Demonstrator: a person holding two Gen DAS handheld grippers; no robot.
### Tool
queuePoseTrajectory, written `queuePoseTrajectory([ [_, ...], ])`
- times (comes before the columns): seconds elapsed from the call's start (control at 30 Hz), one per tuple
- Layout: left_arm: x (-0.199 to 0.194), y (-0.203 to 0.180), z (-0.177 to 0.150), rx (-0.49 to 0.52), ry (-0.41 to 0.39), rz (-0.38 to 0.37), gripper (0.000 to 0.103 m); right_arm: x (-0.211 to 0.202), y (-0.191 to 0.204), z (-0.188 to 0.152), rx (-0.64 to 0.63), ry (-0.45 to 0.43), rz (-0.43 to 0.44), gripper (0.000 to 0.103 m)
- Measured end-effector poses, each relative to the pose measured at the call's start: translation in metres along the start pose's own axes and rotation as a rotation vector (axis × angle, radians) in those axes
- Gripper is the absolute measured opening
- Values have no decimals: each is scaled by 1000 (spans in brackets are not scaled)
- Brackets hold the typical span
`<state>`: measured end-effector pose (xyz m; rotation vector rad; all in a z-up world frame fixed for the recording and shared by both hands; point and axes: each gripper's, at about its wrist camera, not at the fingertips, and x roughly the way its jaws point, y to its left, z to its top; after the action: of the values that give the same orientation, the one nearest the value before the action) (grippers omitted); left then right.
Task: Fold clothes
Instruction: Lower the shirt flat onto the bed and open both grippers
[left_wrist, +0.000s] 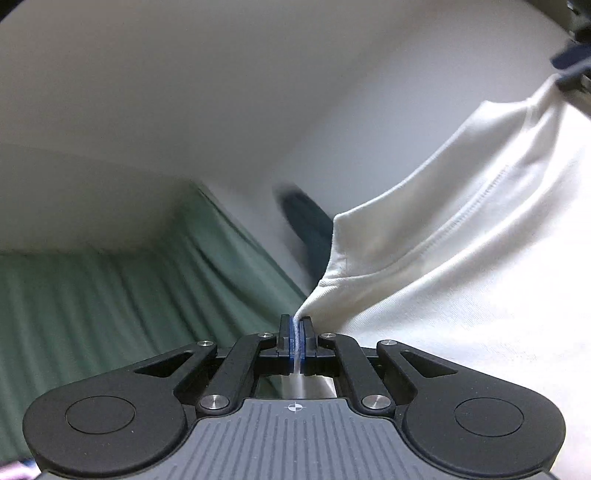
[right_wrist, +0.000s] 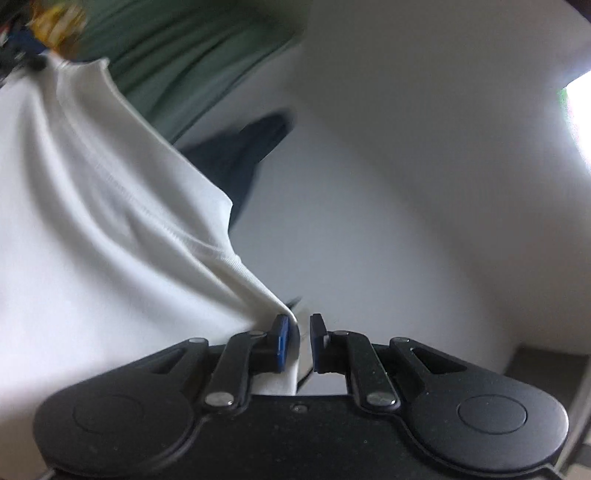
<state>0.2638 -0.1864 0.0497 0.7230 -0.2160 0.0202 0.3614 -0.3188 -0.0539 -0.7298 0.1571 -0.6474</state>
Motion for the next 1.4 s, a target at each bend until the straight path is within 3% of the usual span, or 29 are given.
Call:
queuePoseTrajectory([
  [0.13,43,-76,-63,60,171,-135,2,72,81,-40,-52,170,181,7],
  [0.17,54,-95,-79,75,214,-169,2,78,84,-50,-24,222,251,7],
  [0.23,75,-133,-110,104,300,-236,2,53,86,-51,18,338,350,7],
  [0.27,86,-152,-126,119,342,-270,2,38,61,-74,49,390,401,9],
  [0.4,98,-201,-169,151,465,-395,2,14,24,-113,195,486,527,46],
  [0.43,94,-211,-172,165,463,-410,2,4,17,-120,242,499,546,48],
  [0.47,88,-219,-174,178,459,-423,3,-25,-16,-133,299,515,565,50],
  [0.5,78,-219,-171,186,448,-430,3,-50,-43,-151,354,532,584,51],
  [0.57,62,-216,-167,181,432,-453,6,-60,-64,-202,454,584,628,51],
  [0.6,48,-207,-164,163,430,-459,9,-83,-98,-218,496,622,665,51],
  [0.63,36,-195,-161,146,427,-462,27,-102,-128,-232,536,661,702,51],
  [0.67,30,-173,-157,134,420,-453,65,-108,-140,-245,568,706,738,50],
  [0.73,12,-145,-155,112,383,-419,103,-133,-156,-262,623,805,809,50],
  [0.8,-5,-115,-157,112,330,-409,103,-147,-155,-268,649,903,857,44],
  [0.9,-37,-91,-143,108,307,-471,103,-168,-146,-276,675,1017,912,37],
  [1.03,-89,-71,-118,5,296,-591,103,-182,-134,-267,668,968,882,37],
  [1.07,-103,-70,-113,-34,306,-629,103,-171,-133,-261,727,959,918,30],
  [1.1,-116,-69,-110,-72,317,-660,103,-169,-131,-261,770,970,943,18],
  [1.13,-126,-72,-110,-101,338,-665,103,-166,-126,-258,769,991,929,10],
  [1.17,-137,-75,-111,-131,359,-669,103,-163,-118,-255,733,1009,882,3],
  [1.3,-173,-90,-120,-242,436,-692,103,-161,-117,-254,753,1022,815,2],
  [1.4,-188,-105,-137,-308,482,-715,103,-152,-149,-247,708,949,650,2],
])
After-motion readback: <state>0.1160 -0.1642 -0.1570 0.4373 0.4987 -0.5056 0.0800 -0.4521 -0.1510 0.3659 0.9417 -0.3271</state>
